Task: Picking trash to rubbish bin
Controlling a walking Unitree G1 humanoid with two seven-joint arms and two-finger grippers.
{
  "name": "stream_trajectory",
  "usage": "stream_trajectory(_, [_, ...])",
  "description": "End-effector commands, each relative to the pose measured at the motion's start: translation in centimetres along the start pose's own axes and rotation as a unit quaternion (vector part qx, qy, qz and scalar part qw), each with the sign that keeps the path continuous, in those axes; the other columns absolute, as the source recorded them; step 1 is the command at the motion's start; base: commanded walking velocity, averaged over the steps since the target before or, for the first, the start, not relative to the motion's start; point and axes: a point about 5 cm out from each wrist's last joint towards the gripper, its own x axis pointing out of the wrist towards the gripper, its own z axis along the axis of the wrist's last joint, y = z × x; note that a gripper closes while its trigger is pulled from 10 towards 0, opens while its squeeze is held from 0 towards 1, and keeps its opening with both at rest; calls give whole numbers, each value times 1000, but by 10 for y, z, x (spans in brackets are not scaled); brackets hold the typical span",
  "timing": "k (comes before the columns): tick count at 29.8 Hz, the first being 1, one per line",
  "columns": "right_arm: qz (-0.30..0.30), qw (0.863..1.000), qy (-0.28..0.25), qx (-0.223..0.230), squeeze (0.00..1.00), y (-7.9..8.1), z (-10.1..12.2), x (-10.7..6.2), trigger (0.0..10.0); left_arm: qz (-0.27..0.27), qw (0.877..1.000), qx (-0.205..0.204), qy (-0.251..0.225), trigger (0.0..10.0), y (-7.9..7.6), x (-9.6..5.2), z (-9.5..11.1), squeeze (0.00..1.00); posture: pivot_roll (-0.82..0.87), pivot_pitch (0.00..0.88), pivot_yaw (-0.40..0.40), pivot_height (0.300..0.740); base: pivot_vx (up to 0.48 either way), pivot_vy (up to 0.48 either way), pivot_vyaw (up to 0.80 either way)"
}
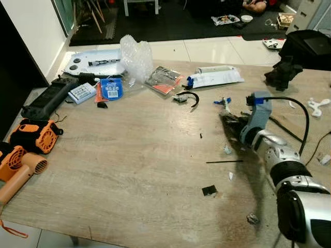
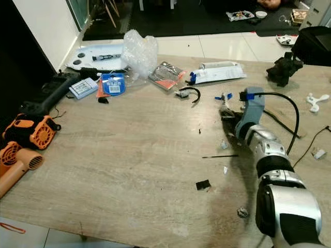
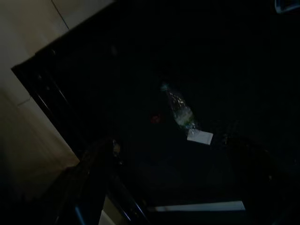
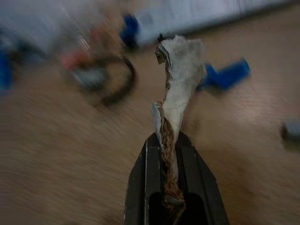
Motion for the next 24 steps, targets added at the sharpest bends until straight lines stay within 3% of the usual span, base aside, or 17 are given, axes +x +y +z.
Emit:
stream_trajectory(1, [26,997,-66,33,0,1,9,-3,0,-6,1000,-9,28,10000,-4,-1,-10,0,-6,174,70,740,0,0,0])
stream_trajectory(5, [50,992,-106,55,0,4,15,-6,0,-5,1000,-9,26,10000,-3,0,-5,0,-16,158,71,740,0,0,0])
stream_trajectory(9, [141,961,-202,126,0,14,26,-18,0,2,1000,-22,20,10000,0,3,6,0,-47,120,77,740,0,0,0])
stream_trajectory(12, [181,950,-217,133,0,20,25,-24,0,5,999,-29,18,10000,0,3,10,0,-58,110,80,740,0,0,0])
stream_trajectory(16, [323,905,-242,137,0,51,20,-48,0,15,998,-55,12,10000,4,5,18,0,-74,98,86,740,0,0,0])
stream_trajectory(17, [338,899,-243,137,0,54,19,-50,1922,16,998,-58,12,10000,5,5,19,0,-74,98,86,740,0,0,0])
stream_trajectory(18, [360,892,-237,137,0,60,16,-54,1922,20,998,-65,10,10000,7,5,20,0,-75,96,87,740,0,0,0])
stream_trajectory(19, [379,887,-226,138,0,67,10,-56,10000,24,997,-72,9,10000,9,5,22,0,-74,89,87,740,0,0,0])
stream_trajectory(21, [404,879,-209,143,0,77,2,-59,10000,31,996,-81,9,10000,13,5,24,0,-75,85,89,740,0,0,0])
stream_trajectory(24, [412,880,-190,143,0,85,-6,-58,10000,33,996,-78,13,10000,15,5,23,0,-78,84,92,740,-85,0,0])
